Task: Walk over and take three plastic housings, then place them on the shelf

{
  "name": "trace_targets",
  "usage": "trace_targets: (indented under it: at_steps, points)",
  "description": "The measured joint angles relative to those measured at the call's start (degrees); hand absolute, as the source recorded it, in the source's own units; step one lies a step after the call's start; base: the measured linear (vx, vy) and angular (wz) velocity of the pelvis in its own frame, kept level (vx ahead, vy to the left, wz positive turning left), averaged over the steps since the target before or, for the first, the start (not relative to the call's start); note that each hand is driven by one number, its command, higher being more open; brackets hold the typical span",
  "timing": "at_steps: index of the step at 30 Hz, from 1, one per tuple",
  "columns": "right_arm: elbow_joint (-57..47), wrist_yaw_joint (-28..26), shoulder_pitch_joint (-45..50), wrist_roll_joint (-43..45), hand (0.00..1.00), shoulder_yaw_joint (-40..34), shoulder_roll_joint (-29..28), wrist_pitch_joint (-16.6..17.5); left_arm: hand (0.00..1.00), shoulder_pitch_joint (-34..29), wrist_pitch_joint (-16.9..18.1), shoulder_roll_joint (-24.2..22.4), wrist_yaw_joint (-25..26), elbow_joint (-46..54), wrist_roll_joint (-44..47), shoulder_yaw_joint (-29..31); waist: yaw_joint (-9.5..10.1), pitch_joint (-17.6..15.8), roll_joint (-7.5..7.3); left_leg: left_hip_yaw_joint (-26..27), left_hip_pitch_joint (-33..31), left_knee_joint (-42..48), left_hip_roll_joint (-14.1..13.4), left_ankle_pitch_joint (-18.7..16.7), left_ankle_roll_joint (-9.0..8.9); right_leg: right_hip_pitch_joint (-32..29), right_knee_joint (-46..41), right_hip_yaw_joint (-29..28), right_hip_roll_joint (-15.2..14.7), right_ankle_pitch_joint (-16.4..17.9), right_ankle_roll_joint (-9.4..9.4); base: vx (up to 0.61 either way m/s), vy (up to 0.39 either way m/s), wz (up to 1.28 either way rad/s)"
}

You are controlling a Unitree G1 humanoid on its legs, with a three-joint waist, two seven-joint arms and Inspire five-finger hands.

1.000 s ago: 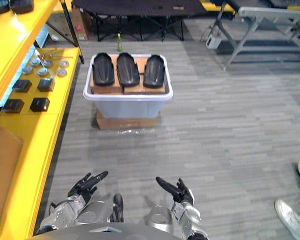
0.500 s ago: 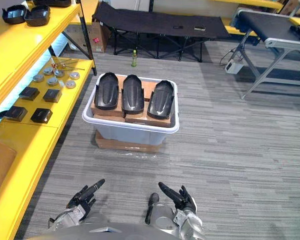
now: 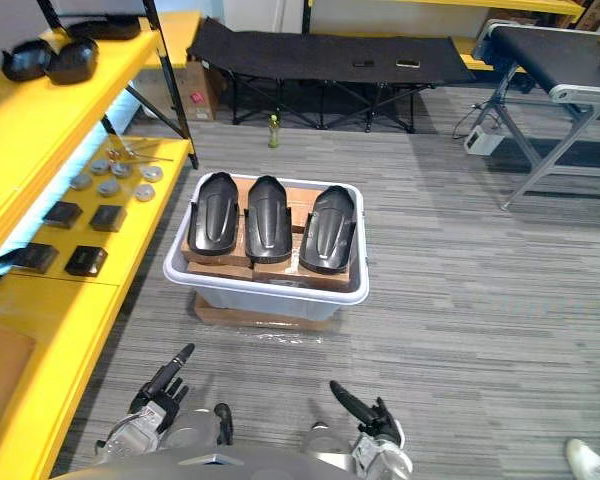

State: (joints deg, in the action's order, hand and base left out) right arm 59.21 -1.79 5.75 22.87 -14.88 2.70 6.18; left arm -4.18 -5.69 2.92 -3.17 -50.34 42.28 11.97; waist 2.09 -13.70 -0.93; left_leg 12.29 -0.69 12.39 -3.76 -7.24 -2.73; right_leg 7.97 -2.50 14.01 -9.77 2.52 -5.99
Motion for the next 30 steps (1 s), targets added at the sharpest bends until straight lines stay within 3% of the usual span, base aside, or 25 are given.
trace_targets:
  at_steps: [4,9,12,14,15,18,22,30]
  points:
    - [0.0,-0.47,-0.19,0.01,1.0,0.43,-0.05,-0.26,1.0,0.74,-0.53,0.29,0.27,-0.65,-2.49,-0.65,0.48,-0.19,-0.21,0.39,1.16,-0.29,3.05,-2.68,2.39,-0.06,-3.03,0.83,-3.21,2.13,-0.62,0.22,0.137,0.05]
    - [-0.02,0.15,-0.79,-0.06,1.0,2.61,0.24,0.52,1.0,0.27,-0.43,1.74,2.43,-1.61,-2.52,-4.37,0.78,-0.23,-0.11,-0.16,5.0,2.47,2.54,-4.14,4.3,-3.12,-18.62,1.4,-5.23,4.0,0.05,0.22,0.08,0.06]
    - [-0.02,0.61,-0.98,-0.67,1.0,4.35,0.02,0.75,1.0,-0.24,0.2,2.29,3.34,-2.59,-2.49,-4.9,0.56,-0.3,-0.17,-1.67,7.33,2.46,1.41,-4.51,4.81,-4.14,-18.9,3.32,-4.74,7.5,0.54,0.15,-0.042,0.15]
    - [-0.36,0.48,-0.92,-2.42,1.0,4.59,0.02,0.79,1.0,-0.2,0.74,2.52,3.74,-2.91,-2.49,-5.14,0.46,-0.25,-0.4,-3.15,7.35,3.09,1.0,-4.81,4.27,-5.6,-14.58,2.92,-3.58,6.66,0.66,0.12,-0.144,0.27]
    - [-0.36,0.47,-0.65,-2.86,1.0,4.81,-0.12,0.8,1.0,-0.19,0.7,3.15,3.77,-3.27,-2.51,-5.47,0.44,0.21,-1.8,-4.42,7.34,3.76,1.58,-5.65,2.95,-6.23,-12.22,1.23,-2.98,2.14,0.41,0.1,-0.177,0.43]
    - [0.07,0.44,-0.79,-4.41,1.0,4.57,1.07,0.79,1.0,-0.54,0.77,2.2,4.4,-5.48,-2.52,-5.41,-0.6,1.24,0.53,-7.06,7.25,3.72,-0.36,-6.53,1.46,-3.16,-8.91,2.41,-0.98,2.83,0.02,0.09,-0.139,0.29]
    - [0.8,0.91,-0.9,-4.35,1.0,5.04,1.61,-0.11,1.0,-0.49,0.82,1.42,5.21,-6.42,-4.36,-5.26,-0.42,1.94,1.64,-7.15,7.98,1.73,-2.11,-5.94,-0.38,0.24,-1.01,3.19,2.41,-0.69,0.98,0.02,-0.093,-0.02]
    - [1.02,0.93,-1.01,-4.3,1.0,5.36,1.62,-0.94,1.0,0.12,2.05,1.85,5.22,-8.7,-11.81,-5.29,-0.79,1.78,0.7,-4.15,8.03,-4.0,-1.84,-4.71,-0.94,-0.74,6.99,0.73,3.56,-6.45,0.98,-0.04,0.002,-0.21]
